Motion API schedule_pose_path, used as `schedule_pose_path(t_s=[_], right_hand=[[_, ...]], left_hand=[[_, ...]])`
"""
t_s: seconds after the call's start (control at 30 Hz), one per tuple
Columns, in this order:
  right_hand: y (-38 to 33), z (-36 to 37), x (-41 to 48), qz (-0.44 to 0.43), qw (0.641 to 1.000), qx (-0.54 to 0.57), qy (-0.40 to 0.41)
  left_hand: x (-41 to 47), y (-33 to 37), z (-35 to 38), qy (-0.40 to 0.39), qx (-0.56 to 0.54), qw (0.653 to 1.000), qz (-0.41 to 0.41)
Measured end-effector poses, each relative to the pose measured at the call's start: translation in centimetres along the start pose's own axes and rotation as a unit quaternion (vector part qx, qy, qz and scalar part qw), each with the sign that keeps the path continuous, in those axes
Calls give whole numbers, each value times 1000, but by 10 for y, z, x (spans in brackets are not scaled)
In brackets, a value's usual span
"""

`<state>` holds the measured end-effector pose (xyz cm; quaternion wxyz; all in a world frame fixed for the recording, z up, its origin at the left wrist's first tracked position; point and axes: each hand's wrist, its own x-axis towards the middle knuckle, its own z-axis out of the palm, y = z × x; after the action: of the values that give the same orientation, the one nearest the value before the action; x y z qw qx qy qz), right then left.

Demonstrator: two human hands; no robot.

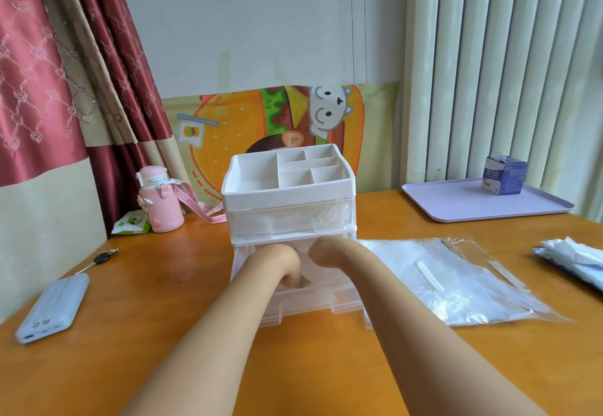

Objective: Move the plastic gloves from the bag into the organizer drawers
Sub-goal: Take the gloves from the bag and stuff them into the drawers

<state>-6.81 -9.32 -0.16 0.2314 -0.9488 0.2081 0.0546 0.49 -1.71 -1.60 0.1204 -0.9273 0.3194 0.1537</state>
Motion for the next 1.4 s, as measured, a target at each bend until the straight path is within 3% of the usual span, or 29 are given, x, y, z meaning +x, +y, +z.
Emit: schedule_pose_path(t_s=[0.23, 0.37, 0.43, 0.53, 0.6, 0.67, 0.8, 1.0, 1.13, 1.3, 1.4], right_hand=[[8, -19, -14, -17, 999, -48, -16], [40, -51, -51, -37, 998, 49, 5], [70, -67, -72, -58, 994, 88, 40], [120, -80, -91, -30, 987, 76, 139], [151, -84, -93, 19, 975, 50, 214], [179, -88, -92, 59, 960, 52, 268], [233, -86, -87, 105, 953, 90, 270], [298, -60, -70, 152, 955, 106, 233], [316, -44, -62, 141, 959, 95, 226], [325, -40, -55, 133, 965, 98, 202], [321, -36, -49, 158, 958, 127, 201]], left_hand=[[-8, 1, -3, 14, -16, 1000, -17], [-32, -3, -12, 43, -66, 997, -24], [-47, -4, -18, 100, -122, 987, -28], [-68, 7, -23, 252, -210, 945, -7], [-81, 30, -25, 344, -254, 902, 62], [-92, 60, -25, 381, -287, 870, 126], [-88, 122, -16, 345, -342, 847, 216], [-49, 190, 15, 231, -316, 879, 273], [-15, 207, 30, 169, -299, 906, 248], [20, 223, 46, 128, -217, 957, 145], [33, 232, 56, 108, -193, 970, 104]])
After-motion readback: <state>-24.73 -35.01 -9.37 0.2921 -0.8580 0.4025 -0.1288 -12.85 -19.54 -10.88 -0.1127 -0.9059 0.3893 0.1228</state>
